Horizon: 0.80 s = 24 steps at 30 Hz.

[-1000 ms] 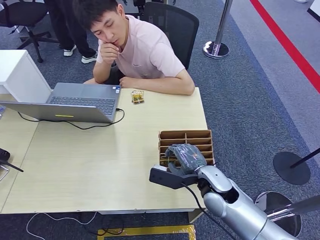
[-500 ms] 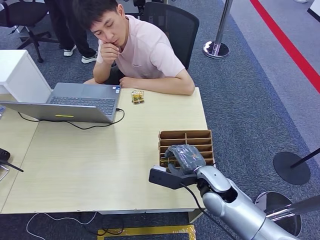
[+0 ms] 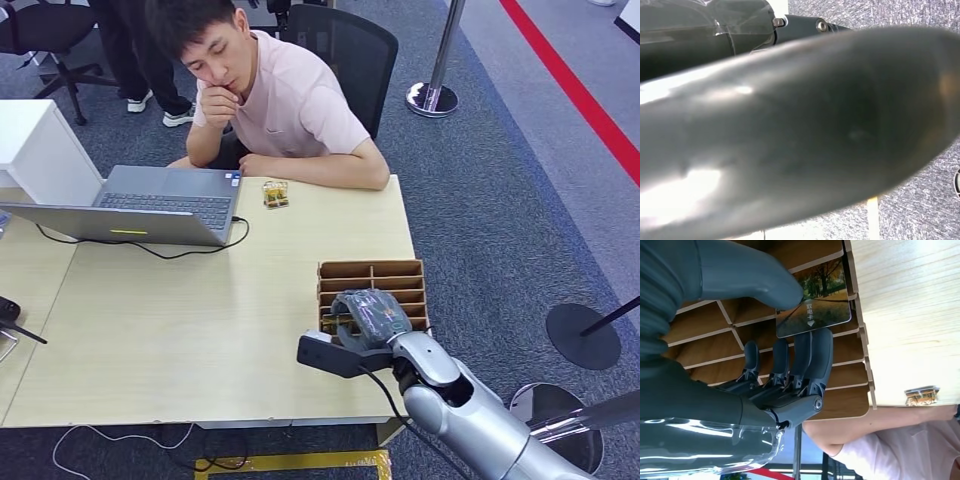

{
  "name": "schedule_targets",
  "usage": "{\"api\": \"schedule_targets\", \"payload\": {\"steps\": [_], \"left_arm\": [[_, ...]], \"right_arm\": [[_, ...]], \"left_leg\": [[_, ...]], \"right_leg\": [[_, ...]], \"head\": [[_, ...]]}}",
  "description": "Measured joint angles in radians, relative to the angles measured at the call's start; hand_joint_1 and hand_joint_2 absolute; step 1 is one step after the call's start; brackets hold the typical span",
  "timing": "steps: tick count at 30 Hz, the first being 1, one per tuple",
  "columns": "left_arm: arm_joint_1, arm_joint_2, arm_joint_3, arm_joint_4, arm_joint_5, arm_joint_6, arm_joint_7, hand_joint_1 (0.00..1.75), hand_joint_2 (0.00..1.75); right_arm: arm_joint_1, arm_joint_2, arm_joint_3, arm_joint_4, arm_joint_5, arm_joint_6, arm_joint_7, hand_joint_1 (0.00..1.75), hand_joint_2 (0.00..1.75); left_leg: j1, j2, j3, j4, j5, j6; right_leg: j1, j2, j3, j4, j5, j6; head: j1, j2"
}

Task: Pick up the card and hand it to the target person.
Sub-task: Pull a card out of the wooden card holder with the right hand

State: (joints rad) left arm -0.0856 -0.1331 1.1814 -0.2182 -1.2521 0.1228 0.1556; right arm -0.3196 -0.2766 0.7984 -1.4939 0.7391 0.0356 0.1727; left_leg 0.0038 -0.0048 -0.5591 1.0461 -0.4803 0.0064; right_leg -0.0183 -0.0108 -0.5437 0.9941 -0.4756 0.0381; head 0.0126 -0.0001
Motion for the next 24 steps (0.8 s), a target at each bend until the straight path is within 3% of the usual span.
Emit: {"api": "schedule_targets", "payload": {"steps": [24], "left_arm": [[0.000,-0.006,0.000,0.000,-0.005,0.000,0.000,0.00,0.00]], "right_arm": [[0.023,0.000,-0.007,-0.009,0.009,-0.021,0.012,0.94,1.75]], "left_leg": [[0.000,0.000,0.000,0.000,0.000,0.000]], "right_leg": [[0.000,0.000,0.000,0.000,0.000,0.000]], "head": [[0.000,0.000]]}}
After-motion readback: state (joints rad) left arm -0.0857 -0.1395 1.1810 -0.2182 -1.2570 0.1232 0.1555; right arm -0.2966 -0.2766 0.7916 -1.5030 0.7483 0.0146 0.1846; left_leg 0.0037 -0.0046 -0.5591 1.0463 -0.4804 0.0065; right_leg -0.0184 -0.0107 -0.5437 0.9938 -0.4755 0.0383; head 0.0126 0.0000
